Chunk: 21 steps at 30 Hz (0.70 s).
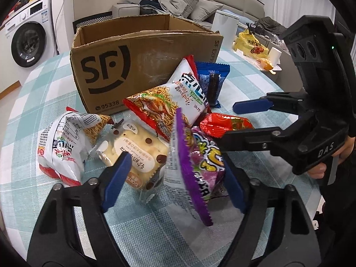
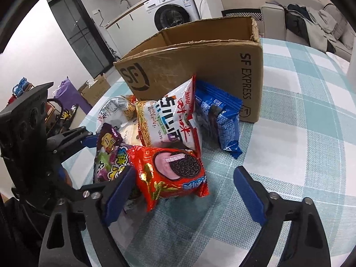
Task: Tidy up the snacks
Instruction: 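Grasp the red cookie pack with the right gripper while the left grasps the purple candy bag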
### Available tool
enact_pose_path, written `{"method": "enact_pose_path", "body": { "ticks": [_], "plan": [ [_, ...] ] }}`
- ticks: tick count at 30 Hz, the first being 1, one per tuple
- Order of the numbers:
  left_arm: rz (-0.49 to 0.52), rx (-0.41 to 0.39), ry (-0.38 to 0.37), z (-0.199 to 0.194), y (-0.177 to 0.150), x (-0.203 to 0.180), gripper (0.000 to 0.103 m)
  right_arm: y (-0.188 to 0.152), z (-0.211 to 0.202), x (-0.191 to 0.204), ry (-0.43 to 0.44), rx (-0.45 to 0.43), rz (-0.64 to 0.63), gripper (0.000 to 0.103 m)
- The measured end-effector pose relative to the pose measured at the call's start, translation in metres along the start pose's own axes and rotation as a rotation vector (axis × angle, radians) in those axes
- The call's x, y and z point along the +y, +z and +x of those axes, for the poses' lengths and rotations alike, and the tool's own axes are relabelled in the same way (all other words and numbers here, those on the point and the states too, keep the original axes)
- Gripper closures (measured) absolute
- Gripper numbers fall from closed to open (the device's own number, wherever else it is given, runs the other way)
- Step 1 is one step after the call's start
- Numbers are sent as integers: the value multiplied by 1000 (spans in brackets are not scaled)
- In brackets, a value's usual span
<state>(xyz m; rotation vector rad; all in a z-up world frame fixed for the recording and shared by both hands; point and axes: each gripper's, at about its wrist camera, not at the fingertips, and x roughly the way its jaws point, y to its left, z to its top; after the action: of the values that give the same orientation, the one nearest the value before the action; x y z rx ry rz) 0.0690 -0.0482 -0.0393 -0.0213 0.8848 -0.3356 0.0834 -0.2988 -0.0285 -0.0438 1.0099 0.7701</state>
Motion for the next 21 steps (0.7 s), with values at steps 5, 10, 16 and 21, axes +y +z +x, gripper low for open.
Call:
{"method": "enact_pose_path", "body": {
  "ticks": [5,10,16,21],
  "plan": [
    [0,-1,-26,1,0,0,47,-1,3,5,11,7,-6,20],
    [-12,-7,-73,-2,1,1,62,-2,6,9,8,12,-11,35],
    [-23,-18,-80,-3,1,1,64,-5,4,14,0,-2,-23,47],
    [-32,-30,-80,-5,1,2,65,-4,-2,21,-8,-32,-50,54]
  ]
}}
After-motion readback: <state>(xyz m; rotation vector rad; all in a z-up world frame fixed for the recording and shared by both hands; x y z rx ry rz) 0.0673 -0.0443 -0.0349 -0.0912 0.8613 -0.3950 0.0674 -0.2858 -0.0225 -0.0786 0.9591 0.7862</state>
